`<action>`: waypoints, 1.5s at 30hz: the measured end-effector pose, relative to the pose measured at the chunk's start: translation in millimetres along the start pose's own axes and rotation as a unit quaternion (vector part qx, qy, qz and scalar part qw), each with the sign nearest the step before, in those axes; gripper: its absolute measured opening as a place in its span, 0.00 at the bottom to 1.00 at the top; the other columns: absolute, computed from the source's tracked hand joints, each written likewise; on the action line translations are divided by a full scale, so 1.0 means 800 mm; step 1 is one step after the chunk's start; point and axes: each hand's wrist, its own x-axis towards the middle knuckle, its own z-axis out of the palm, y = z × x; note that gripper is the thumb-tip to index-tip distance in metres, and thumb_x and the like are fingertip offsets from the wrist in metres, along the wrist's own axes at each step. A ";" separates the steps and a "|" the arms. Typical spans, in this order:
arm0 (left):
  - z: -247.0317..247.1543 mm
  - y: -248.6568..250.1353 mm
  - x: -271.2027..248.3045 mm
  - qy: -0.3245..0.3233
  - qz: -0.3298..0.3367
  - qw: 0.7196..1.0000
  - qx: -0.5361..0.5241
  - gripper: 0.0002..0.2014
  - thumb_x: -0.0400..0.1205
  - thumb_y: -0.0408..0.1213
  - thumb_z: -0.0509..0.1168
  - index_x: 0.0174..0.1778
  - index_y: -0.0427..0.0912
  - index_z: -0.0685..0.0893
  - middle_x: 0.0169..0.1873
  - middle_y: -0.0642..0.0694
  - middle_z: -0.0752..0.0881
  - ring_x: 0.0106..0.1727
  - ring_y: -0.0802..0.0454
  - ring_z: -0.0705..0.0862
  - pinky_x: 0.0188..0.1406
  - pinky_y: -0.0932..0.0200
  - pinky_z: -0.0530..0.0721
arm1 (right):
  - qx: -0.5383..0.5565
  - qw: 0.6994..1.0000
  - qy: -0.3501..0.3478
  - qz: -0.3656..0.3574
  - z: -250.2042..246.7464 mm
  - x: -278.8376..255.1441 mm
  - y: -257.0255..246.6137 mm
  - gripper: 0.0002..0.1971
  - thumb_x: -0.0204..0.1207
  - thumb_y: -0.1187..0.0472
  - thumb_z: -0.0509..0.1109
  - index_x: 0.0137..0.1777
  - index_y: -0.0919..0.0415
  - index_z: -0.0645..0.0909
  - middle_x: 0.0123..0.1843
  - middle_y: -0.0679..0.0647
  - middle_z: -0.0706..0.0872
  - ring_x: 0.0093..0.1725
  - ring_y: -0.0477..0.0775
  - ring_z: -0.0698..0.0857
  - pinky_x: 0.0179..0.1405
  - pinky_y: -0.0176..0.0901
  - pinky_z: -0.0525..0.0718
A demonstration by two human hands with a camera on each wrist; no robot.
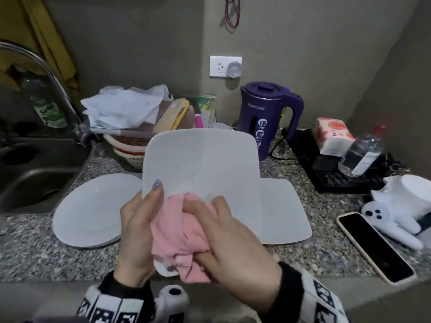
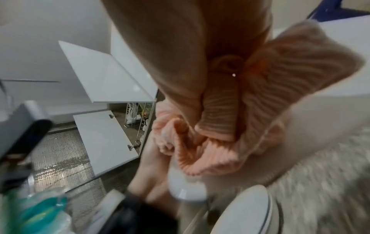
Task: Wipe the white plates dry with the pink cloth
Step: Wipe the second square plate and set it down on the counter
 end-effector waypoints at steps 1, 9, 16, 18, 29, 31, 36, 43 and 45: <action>0.001 0.001 -0.001 0.000 0.006 1.000 0.006 0.20 0.84 0.33 0.58 0.32 0.42 0.93 0.34 0.47 0.92 0.37 0.57 0.90 0.33 0.67 0.85 | -0.014 0.999 0.044 0.002 -0.006 0.013 0.008 0.36 0.74 0.64 0.66 0.70 0.32 0.49 0.56 0.48 0.60 0.50 0.61 0.73 0.43 0.52 0.72; 0.006 0.009 0.002 -0.015 0.019 1.000 0.006 0.14 0.82 0.34 0.59 0.39 0.35 0.90 0.37 0.45 0.89 0.36 0.58 0.88 0.33 0.70 0.83 | 0.022 0.992 0.126 0.010 -0.033 0.026 0.019 0.35 0.70 0.64 0.62 0.72 0.36 0.52 0.53 0.45 0.58 0.49 0.55 0.68 0.47 0.50 0.72; 0.009 0.016 0.000 -0.010 0.002 1.000 -0.006 0.13 0.76 0.41 0.63 0.38 0.43 0.93 0.38 0.49 0.92 0.39 0.53 0.91 0.33 0.62 0.87 | -0.021 0.963 0.251 0.095 -0.082 0.055 0.053 0.32 0.67 0.53 0.59 0.74 0.43 0.58 0.53 0.51 0.61 0.50 0.62 0.75 0.43 0.50 0.71; 0.012 0.018 0.001 -0.015 0.016 1.000 0.006 0.12 0.75 0.41 0.64 0.35 0.44 0.93 0.35 0.49 0.91 0.37 0.55 0.89 0.32 0.65 0.85 | -0.017 0.976 0.209 0.065 -0.066 0.041 0.048 0.33 0.68 0.59 0.63 0.71 0.40 0.54 0.53 0.50 0.61 0.51 0.62 0.75 0.46 0.51 0.74; 0.016 0.023 -0.004 0.006 0.029 1.000 0.011 0.17 0.79 0.37 0.62 0.26 0.46 0.90 0.31 0.55 0.90 0.34 0.61 0.88 0.32 0.69 0.84 | -0.087 0.958 0.225 0.156 -0.068 0.048 0.082 0.33 0.73 0.65 0.68 0.72 0.45 0.56 0.54 0.52 0.59 0.52 0.64 0.73 0.45 0.51 0.70; 0.011 0.017 -0.003 0.002 0.026 0.999 0.023 0.15 0.76 0.40 0.64 0.25 0.46 0.89 0.29 0.52 0.88 0.32 0.58 0.86 0.31 0.67 0.84 | -0.015 0.982 0.171 0.075 -0.032 0.032 0.057 0.36 0.69 0.68 0.67 0.70 0.41 0.54 0.54 0.51 0.59 0.55 0.64 0.73 0.51 0.53 0.75; 0.006 0.012 -0.010 -0.003 0.000 1.000 0.030 0.16 0.79 0.33 0.60 0.29 0.41 0.90 0.29 0.47 0.89 0.31 0.55 0.87 0.29 0.67 0.83 | 0.006 0.984 0.174 -0.042 -0.022 0.048 0.019 0.38 0.65 0.65 0.68 0.70 0.37 0.55 0.54 0.50 0.60 0.54 0.57 0.68 0.46 0.55 0.80; -0.004 0.031 -0.017 0.016 0.003 1.000 0.008 0.13 0.74 0.42 0.64 0.40 0.46 0.94 0.43 0.46 0.93 0.45 0.49 0.91 0.40 0.58 0.89 | 0.279 0.924 0.250 0.076 -0.067 0.024 0.126 0.34 0.66 0.69 0.73 0.71 0.53 0.65 0.61 0.50 0.76 0.62 0.49 0.78 0.53 0.29 0.77; 0.001 0.040 -0.014 0.013 0.019 1.000 0.005 0.13 0.75 0.41 0.63 0.38 0.46 0.94 0.41 0.48 0.93 0.43 0.52 0.92 0.37 0.62 0.88 | 0.533 0.811 0.222 0.097 -0.048 -0.001 0.130 0.33 0.61 0.75 0.76 0.67 0.58 0.72 0.55 0.50 0.86 0.53 0.46 0.86 0.45 0.38 0.86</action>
